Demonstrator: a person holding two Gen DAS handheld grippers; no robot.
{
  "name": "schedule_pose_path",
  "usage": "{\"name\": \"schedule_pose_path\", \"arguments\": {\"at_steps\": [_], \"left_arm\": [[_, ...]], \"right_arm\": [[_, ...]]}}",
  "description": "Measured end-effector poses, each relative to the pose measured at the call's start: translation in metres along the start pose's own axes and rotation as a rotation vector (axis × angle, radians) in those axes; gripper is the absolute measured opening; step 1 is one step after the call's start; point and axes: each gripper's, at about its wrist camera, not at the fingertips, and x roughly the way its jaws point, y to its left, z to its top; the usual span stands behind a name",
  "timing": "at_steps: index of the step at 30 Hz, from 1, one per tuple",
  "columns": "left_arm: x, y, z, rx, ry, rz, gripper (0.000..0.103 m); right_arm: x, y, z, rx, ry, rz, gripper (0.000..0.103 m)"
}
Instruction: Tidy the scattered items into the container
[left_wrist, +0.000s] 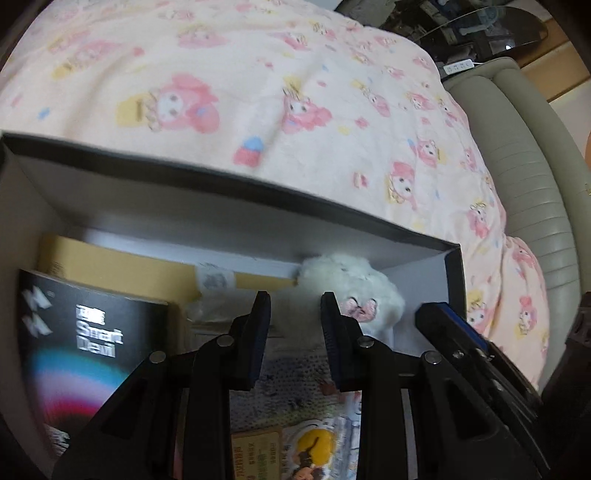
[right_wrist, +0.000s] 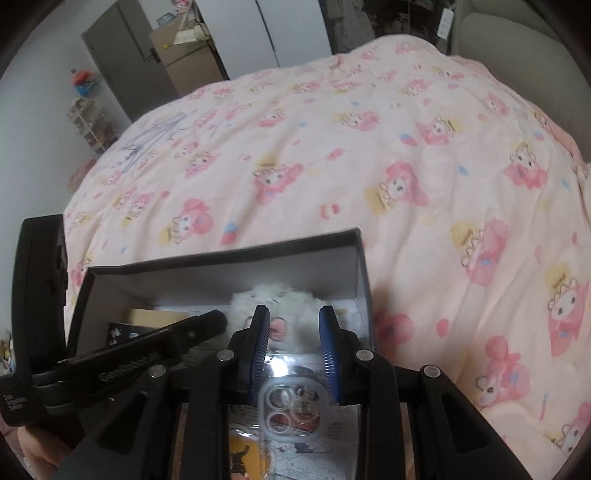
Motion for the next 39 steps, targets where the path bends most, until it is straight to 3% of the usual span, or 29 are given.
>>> {"name": "schedule_pose_path", "arguments": {"at_steps": [8,13,20,22,28,32,35,39], "left_arm": [[0.02,-0.016,0.004,0.031,0.052,-0.049,0.028],[0.012,-0.017,0.004,0.053,0.037,-0.03,0.039],[-0.036,-0.027,-0.006,0.184,-0.08,0.07,0.061],[-0.053,-0.028,-0.009,0.213,-0.133,0.109,0.074],[-0.106,-0.036,-0.026,0.275,-0.294,0.192,0.086],[-0.148,-0.04,-0.037,0.288,-0.368,0.214,0.095],[-0.185,-0.046,-0.049,0.303,-0.436,0.236,0.096],[-0.23,-0.05,-0.068,0.304,-0.512,0.259,0.102]], "right_arm": [[-0.003,-0.006,-0.002,0.023,0.015,-0.004,0.024],[-0.003,-0.006,-0.003,0.025,0.001,-0.009,0.023],[-0.018,-0.001,-0.007,0.024,-0.036,-0.04,0.027],[-0.027,0.0,-0.007,0.02,-0.059,-0.049,0.031],[-0.063,0.013,-0.009,-0.01,-0.132,-0.059,0.044],[-0.101,0.023,-0.011,-0.01,-0.237,-0.026,0.045],[-0.136,0.035,-0.014,-0.015,-0.289,-0.02,0.06],[-0.172,0.056,-0.026,-0.046,-0.324,-0.046,0.066]]}}
